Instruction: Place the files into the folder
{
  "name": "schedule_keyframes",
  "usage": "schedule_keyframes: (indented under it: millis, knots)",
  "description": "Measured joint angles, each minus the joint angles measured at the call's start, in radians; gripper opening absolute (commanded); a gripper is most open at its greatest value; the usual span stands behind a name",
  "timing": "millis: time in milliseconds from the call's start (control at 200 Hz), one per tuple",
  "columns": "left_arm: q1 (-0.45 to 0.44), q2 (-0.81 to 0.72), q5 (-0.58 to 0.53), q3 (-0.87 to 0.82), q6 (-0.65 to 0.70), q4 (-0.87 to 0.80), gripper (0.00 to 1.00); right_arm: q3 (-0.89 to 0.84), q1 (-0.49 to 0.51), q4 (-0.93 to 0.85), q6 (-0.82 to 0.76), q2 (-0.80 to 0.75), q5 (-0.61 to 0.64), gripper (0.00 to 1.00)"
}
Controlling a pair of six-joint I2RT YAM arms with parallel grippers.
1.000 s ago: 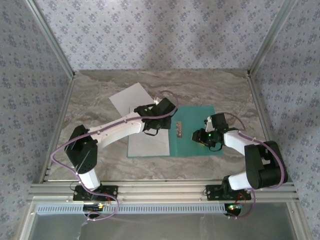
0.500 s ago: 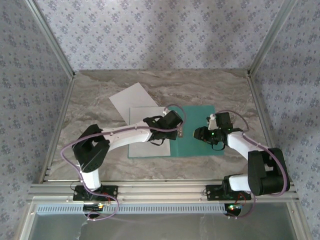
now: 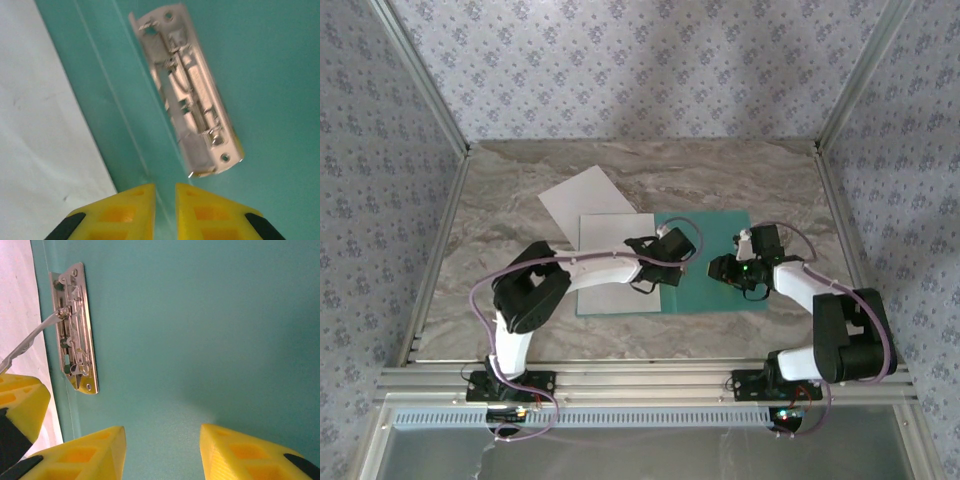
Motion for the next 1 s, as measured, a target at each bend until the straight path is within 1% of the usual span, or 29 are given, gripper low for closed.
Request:
schedule_keyframes:
  millis: [135, 295, 515, 705, 999]
  knots:
    - [0.01, 0.022, -0.007, 0.077, 0.014, -0.008, 0.19, -0.006, 0.0, 0.003, 0.0, 0.007, 0.0, 0.44]
    - [0.044, 0.044, -0.021, 0.169, 0.026, -0.023, 0.19, -0.009, 0.0, 0.003, 0.0, 0.01, 0.0, 0.43]
    - [0.106, 0.14, -0.022, 0.286, 0.044, -0.043, 0.19, -0.009, 0.0, 0.003, 0.0, 0.011, 0.0, 0.43]
    - [0.131, 0.205, -0.022, 0.36, 0.057, -0.084, 0.19, -0.009, 0.0, 0.003, 0.0, 0.011, 0.0, 0.42]
    - [0.143, 0.21, -0.014, 0.389, 0.063, -0.109, 0.19, -0.009, 0.0, 0.003, 0.0, 0.011, 0.0, 0.42]
